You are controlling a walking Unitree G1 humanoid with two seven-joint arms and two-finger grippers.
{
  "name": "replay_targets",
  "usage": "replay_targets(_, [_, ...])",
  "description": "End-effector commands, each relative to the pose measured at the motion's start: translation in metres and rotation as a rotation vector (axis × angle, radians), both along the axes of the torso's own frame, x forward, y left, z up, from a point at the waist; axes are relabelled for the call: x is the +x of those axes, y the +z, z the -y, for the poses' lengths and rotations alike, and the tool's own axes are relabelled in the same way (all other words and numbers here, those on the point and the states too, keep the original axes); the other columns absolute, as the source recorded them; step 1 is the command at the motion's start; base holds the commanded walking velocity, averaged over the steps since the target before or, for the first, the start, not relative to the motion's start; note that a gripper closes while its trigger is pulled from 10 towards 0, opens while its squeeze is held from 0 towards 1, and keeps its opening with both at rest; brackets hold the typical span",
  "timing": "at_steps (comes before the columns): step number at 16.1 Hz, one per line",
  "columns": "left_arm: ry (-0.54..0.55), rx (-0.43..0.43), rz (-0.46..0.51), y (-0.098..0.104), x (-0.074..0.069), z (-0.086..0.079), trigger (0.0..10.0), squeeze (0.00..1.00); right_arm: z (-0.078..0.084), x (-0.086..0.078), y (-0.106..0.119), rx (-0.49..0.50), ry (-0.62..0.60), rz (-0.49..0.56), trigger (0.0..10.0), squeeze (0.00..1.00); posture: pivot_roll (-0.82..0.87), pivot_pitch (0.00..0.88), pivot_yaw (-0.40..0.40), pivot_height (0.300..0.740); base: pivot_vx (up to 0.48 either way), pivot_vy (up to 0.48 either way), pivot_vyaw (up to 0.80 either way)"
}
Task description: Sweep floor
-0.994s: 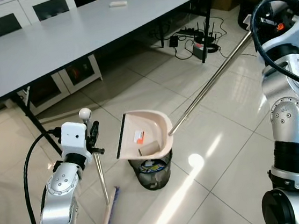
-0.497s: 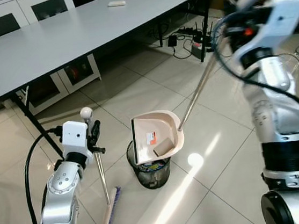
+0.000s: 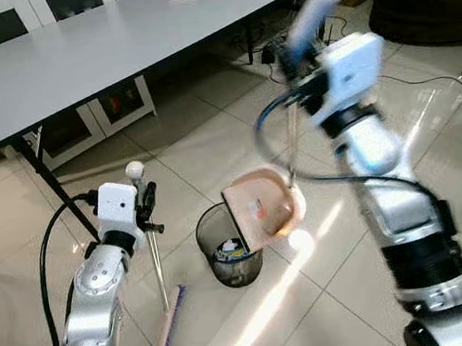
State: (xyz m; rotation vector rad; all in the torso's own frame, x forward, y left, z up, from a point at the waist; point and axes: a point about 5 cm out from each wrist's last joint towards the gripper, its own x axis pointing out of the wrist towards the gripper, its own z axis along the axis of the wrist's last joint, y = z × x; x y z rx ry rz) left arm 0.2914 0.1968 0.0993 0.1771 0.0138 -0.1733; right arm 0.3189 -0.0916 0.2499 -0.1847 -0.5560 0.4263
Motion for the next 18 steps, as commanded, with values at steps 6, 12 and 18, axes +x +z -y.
replay_targets(6, [-0.030,0.022,0.031,0.008,0.007,0.006,10.0,0.00,-0.025,-0.017,0.008,-0.066,0.137,0.131,10.0,0.00,0.04,0.042,0.072,0.740,0.000,0.000,0.00])
replay_targets(12, [-0.027,0.028,0.021,0.004,0.002,0.004,10.0,0.00,-0.031,-0.025,0.007,-0.131,0.179,0.188,10.0,0.00,0.04,0.032,0.066,0.740,0.000,0.000,0.00])
replay_targets(18, [-0.041,0.034,0.030,0.007,0.010,0.007,10.0,0.00,-0.024,-0.019,0.021,-0.054,0.185,0.206,10.0,0.00,0.03,0.035,0.067,0.740,0.000,0.000,0.00])
